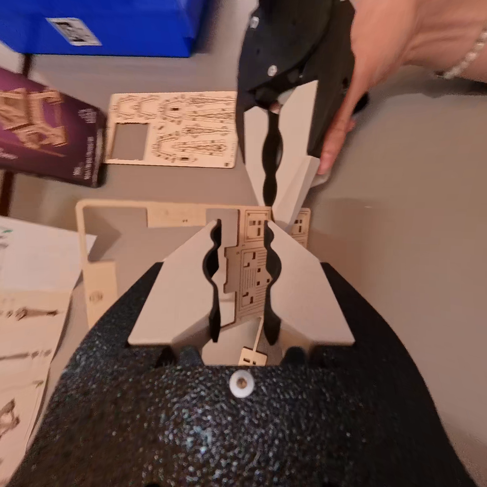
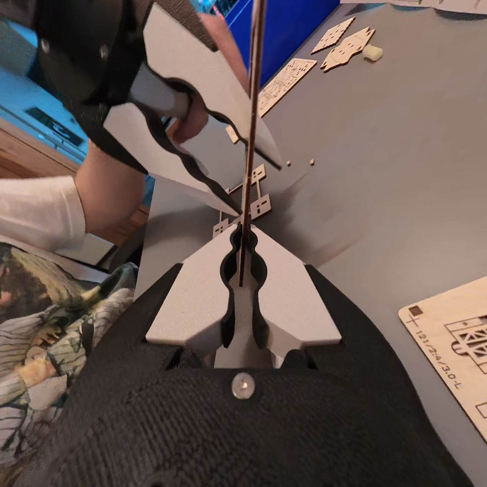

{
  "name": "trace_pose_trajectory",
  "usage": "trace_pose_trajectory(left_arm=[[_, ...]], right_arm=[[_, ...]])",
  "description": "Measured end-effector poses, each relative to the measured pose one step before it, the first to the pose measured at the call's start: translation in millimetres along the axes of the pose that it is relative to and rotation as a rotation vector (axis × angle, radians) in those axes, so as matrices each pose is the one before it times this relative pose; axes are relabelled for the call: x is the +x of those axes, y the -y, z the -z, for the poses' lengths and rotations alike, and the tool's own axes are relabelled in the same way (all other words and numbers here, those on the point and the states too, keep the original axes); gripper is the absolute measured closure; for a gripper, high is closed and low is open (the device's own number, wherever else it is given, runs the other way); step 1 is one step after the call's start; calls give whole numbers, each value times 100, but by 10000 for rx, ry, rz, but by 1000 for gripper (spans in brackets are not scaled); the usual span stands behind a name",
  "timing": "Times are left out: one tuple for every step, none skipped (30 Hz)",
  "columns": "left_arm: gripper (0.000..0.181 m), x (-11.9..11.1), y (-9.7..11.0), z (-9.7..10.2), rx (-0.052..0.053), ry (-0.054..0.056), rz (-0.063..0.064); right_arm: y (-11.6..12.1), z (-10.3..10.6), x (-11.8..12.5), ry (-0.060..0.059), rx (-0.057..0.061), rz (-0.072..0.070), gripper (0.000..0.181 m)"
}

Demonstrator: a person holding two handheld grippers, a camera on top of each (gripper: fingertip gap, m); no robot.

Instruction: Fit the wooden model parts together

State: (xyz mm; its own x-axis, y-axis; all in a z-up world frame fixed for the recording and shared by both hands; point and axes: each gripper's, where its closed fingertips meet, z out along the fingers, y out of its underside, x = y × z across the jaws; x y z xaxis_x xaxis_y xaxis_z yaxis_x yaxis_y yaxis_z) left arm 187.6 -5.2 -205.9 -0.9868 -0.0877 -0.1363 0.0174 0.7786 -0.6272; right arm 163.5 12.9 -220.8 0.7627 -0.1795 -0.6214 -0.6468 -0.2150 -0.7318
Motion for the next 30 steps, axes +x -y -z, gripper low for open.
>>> trace_pose_trajectory(left_arm=[[158,507,-18,-27,-169,-650,-81],[163,399,6,7,-184,-551,10],[167,119,24,37,-177,-289,40],[168,38,38,42,-130,-165,-13],[168,7,59,27,-61,-94,-46],[168,-9,70,-8,16,-88,-30],[169,14,124,-38,117,-153,53],[169,76,126,-55,169,-268,183],[169,9,127,-72,186,-310,293],[169,-230,158,-74,210,-217,344],[169,-380,166,-73,214,-133,367],[169,-400,154,-83,202,-85,360],[169,-347,204,-87,215,-54,285],[169,-197,273,-94,259,-58,139],[169,-49,153,-130,192,-67,-55],[169,-109,56,-114,136,43,-177],[169,-60,64,-82,112,17,-174],[169,-19,75,-13,96,-31,-130],[168,-30,108,49,101,-39,-77],[166,-254,189,66,117,116,-17],[163,-266,238,37,139,137,-49],[164,-95,212,-4,141,60,-92],[163,54,121,-35,116,-7,-139],[164,95,27,-96,98,-37,-147],[162,-144,15,-206,47,64,-175],[162,-225,-273,-191,-218,87,-76],[156,-174,-209,-118,-202,58,75],[151,-178,78,-56,-18,84,181],[146,-332,286,-12,136,214,251],[141,-274,449,64,242,182,218]], right_arm=[[-112,-78,-150,1,-117,217,181],[-23,-67,-116,-20,-61,210,181],[-5,6,-95,-5,-29,165,181],[-5,19,-19,-18,-21,88,181],[42,29,-24,20,25,32,180],[49,31,-18,34,34,-27,180],[69,51,81,14,51,-89,181],[147,112,258,-95,113,-134,172],[216,157,417,-226,162,-123,160],[193,190,203,-132,119,58,159],[215,171,114,-163,73,300,157],[267,153,233,-328,98,432,158],[123,126,183,-301,31,409,163],[-145,77,32,-134,-119,297,172],[-151,25,145,-122,-127,130,174],[-82,54,162,-83,-60,15,173],[-44,51,107,-18,-16,-74,173],[31,54,22,56,29,-148,174],[89,64,-24,112,80,-229,175],[172,67,20,108,145,-302,177],[148,93,172,17,148,-311,179],[89,87,109,73,125,-311,179],[-14,68,150,65,62,-264,180],[50,39,142,48,66,-232,180],[84,69,178,-6,68,-157,180],[141,110,210,-71,108,-113,180],[108,102,149,-56,85,-77,180],[-25,52,130,-14,20,-143,180],[35,79,233,-34,66,-244,180],[46,118,339,-64,89,-318,180]])
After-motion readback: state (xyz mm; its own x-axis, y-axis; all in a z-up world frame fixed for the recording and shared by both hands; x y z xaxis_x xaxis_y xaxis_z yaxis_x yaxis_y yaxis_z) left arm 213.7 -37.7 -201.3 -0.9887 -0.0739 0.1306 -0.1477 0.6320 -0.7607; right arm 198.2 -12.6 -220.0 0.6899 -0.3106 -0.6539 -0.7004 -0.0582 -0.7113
